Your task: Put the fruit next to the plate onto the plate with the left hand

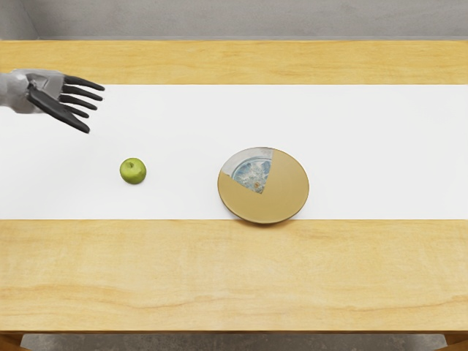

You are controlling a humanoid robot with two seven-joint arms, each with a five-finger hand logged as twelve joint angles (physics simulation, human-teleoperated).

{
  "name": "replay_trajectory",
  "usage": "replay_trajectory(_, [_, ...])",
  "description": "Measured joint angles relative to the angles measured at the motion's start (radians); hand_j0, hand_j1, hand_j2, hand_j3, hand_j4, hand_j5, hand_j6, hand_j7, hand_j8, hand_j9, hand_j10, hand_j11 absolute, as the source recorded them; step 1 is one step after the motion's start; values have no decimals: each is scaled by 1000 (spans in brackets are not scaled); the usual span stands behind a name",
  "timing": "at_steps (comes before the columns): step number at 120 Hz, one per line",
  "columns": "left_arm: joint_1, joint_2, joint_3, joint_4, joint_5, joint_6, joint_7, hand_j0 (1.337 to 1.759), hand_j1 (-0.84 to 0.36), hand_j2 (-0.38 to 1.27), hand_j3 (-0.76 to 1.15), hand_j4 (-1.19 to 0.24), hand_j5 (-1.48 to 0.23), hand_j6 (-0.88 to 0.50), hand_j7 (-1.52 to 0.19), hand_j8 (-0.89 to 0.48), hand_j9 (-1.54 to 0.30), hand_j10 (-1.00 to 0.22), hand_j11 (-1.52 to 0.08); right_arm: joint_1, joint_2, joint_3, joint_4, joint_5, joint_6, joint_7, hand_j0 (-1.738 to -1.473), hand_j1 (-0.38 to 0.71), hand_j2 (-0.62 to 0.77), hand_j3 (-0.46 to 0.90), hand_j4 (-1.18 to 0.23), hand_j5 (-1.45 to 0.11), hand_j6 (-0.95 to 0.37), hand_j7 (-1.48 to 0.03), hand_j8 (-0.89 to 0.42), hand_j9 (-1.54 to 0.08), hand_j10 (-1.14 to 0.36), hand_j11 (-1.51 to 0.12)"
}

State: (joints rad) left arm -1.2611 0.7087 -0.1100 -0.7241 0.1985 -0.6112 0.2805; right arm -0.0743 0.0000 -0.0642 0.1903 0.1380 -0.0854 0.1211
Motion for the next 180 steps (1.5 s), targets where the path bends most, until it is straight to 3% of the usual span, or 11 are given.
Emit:
replay_trajectory(22, [-4, -6, -15, -28, 71, 0, 0, 1658, 54, 50, 0, -248, -321, -248, -321, -247, -321, -247, -321, -2, 0, 1, -2, 0, -1, 4, -1658, -308, -7, 0, -35, -45, -35, -45, -35, -45, -35, -45])
replay_trajectory(42, [-1, 50, -17, -264, 367, 39, 4, 1658, 54, 50, 0, -249, -321, -249, -321, -249, -321, -248, -321, -3, 0, 1, -4, 0, -2, 5, -1658, -308, -7, 0, -35, -45, -35, -45, -35, -45, -35, -45])
replay_trajectory(61, [9, 60, 5, -503, 640, 394, 150, 1658, 54, 51, 0, -250, -322, -251, -322, -250, -322, -249, -321, -4, 0, 1, -5, 0, -2, 5, -1658, -307, -7, 0, -35, -45, -35, -45, -35, -45, -35, -45])
replay_trajectory(80, [1, -25, 87, -582, 718, 679, 280, 1658, 54, 52, 0, -252, -323, -252, -323, -252, -322, -251, -322, -3, 0, 1, -5, 0, -2, 5, -1658, -307, -7, 0, -35, -45, -35, -45, -35, -45, -35, -45])
replay_trajectory(104, [-23, -125, 170, -604, 726, 819, 323, 1658, 53, 53, 0, -253, -324, -254, -324, -254, -323, -252, -323, -2, 0, 1, -6, 0, -2, 5, -1658, -307, -7, 0, -35, -45, -35, -45, -35, -45, -35, -45])
replay_trajectory(112, [-103, -166, 219, -606, 683, 841, 326, 1658, 52, 53, 0, -252, -325, -253, -325, -253, -324, -252, -324, -2, 0, 1, -6, 0, -2, 5, -1658, -307, -7, 0, -35, -45, -35, -45, -35, -45, -35, -45])
replay_trajectory(120, [-251, -251, 363, -615, 588, 927, 328, 1658, 50, 52, 0, -253, -326, -254, -326, -253, -325, -252, -325, -2, 0, 2, -6, 0, -2, 5, -1658, -307, -7, 0, -35, -45, -35, -45, -35, -45, -35, -45])
replay_trajectory(131, [-310, -301, 545, -647, 454, 1069, 330, 1658, 49, 52, 0, -253, -327, -254, -326, -254, -326, -253, -326, -2, 0, 1, -6, 0, -2, 5, -1658, -307, -7, 0, -35, -45, -35, -45, -35, -45, -35, -45])
replay_trajectory(148, [-305, -326, 690, -679, 345, 1183, 330, 1658, 48, 52, 0, -253, -327, -254, -327, -254, -327, -253, -327, -2, 0, 1, -6, 0, -2, 5, -1658, -307, -7, 0, -35, -45, -35, -45, -35, -45, -35, -45])
replay_trajectory(180, [-279, -356, 737, -691, 294, 1219, 330, 1658, 48, 52, 0, -253, -328, -254, -328, -254, -328, -253, -328, -2, 0, 1, -6, 0, -2, 5, -1658, -307, -7, 0, -35, -45, -35, -45, -35, -45, -35, -45])
